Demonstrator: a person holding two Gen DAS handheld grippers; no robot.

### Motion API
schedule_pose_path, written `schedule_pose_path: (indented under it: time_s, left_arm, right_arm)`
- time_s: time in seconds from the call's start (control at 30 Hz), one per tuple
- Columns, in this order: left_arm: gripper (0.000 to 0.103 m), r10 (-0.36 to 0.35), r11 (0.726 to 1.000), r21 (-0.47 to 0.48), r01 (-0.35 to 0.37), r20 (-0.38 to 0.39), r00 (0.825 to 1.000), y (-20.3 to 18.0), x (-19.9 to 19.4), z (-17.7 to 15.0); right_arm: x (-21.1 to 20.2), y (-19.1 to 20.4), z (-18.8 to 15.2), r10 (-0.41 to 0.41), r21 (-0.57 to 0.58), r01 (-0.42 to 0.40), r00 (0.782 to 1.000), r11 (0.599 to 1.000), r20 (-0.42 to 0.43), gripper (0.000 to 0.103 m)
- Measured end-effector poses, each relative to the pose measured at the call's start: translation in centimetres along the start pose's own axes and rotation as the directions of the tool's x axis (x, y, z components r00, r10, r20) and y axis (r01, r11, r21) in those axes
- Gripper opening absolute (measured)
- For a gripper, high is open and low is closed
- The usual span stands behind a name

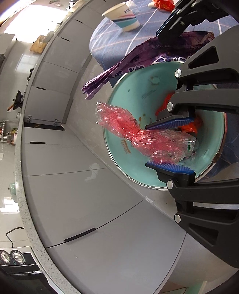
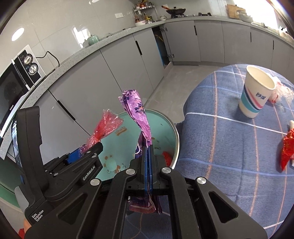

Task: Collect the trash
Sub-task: 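Carry both items over the teal bin and open both tools to drop them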

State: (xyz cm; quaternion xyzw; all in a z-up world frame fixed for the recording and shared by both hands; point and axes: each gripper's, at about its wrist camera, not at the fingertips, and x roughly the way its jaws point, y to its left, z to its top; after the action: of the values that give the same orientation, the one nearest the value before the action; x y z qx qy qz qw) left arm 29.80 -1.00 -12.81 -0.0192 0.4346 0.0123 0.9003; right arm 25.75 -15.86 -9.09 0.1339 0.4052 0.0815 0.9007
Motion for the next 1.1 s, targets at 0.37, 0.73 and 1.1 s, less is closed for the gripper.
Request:
schedule_pose_path:
  time_s: [0.37, 0.73, 1.1]
  left_arm:
    - [0.035, 0.024, 1.000, -0.016, -0.025, -0.057, 0.998, 0.5, 2.7, 0.1]
    - [0.036, 0.034, 0.999, -0.035, -0.037, -0.088, 0.996, 0.8, 4.1, -0.2]
    - [0.043, 0.042, 0.999, -0.031, -0.045, -0.079, 0.996, 0.9, 3.8, -0.4]
  right_arm:
    - [3.2, 0.0, -0.1, 0.014, 0.023, -0.012, 0.998, 1.000, -0.065, 0.003]
    - [4.4, -0.6, 0.0, 0.054, 0.033, -0.052, 0.997, 0.998, -0.063, 0.022]
    - [1.5, -1.6, 0.8, 0.050, 0.048, -0.050, 0.999, 0.998, 0.017, 0.025]
